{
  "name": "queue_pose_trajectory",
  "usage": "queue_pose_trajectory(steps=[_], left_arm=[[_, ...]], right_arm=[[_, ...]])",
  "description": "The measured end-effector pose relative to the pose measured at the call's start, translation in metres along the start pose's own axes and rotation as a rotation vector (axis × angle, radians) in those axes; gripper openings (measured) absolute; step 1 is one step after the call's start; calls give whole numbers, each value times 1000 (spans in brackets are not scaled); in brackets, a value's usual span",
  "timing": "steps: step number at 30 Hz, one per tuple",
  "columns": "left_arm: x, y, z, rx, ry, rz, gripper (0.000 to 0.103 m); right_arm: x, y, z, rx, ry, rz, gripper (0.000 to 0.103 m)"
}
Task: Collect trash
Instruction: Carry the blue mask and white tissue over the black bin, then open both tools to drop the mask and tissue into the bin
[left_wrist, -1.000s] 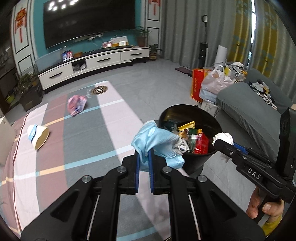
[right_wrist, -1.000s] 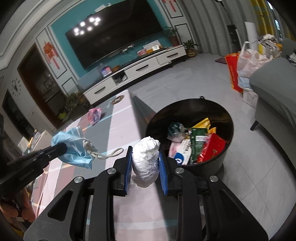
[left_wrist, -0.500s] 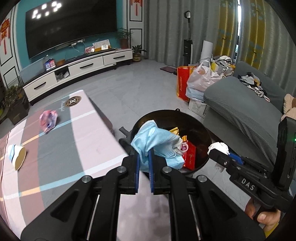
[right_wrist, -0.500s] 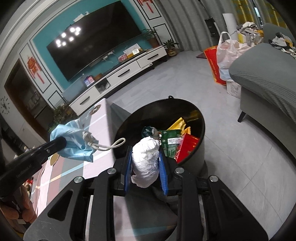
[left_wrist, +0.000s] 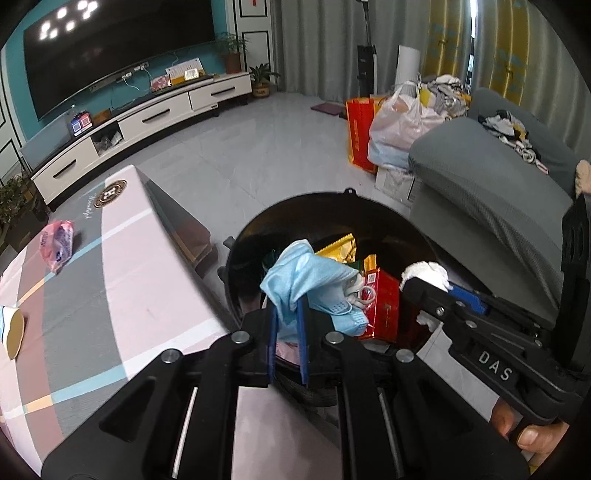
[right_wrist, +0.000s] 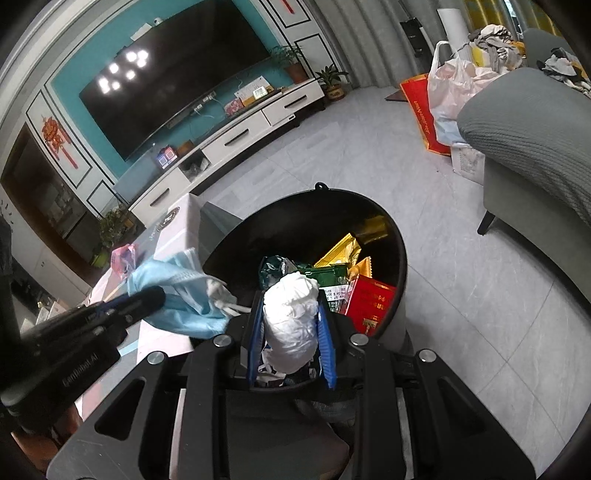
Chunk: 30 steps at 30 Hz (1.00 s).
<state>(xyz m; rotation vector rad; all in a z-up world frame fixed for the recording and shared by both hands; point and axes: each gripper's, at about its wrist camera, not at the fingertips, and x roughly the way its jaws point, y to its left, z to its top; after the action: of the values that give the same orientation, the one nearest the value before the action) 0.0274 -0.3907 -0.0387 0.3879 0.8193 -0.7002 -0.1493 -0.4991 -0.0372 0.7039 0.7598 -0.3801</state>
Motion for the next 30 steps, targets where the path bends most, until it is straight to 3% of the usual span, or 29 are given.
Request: queue_pose_trajectory(steps=[14, 16, 20, 23, 30], left_arm=[[22, -2, -2, 17, 45, 8, 14], [23, -2, -2, 16, 45, 5, 17], [20, 0, -3, 13, 38, 1, 33], [16, 2, -2, 15, 28, 4, 35], [-4, 8, -4, 0, -12, 4, 54]], right_arm=[[20, 0, 3, -10, 38, -28, 29], [20, 0, 3, -8, 38, -27, 30], [18, 0, 5, 4, 36, -28, 37], [17, -1, 5, 14, 32, -25, 42], [1, 2, 7, 34, 11, -10, 52]])
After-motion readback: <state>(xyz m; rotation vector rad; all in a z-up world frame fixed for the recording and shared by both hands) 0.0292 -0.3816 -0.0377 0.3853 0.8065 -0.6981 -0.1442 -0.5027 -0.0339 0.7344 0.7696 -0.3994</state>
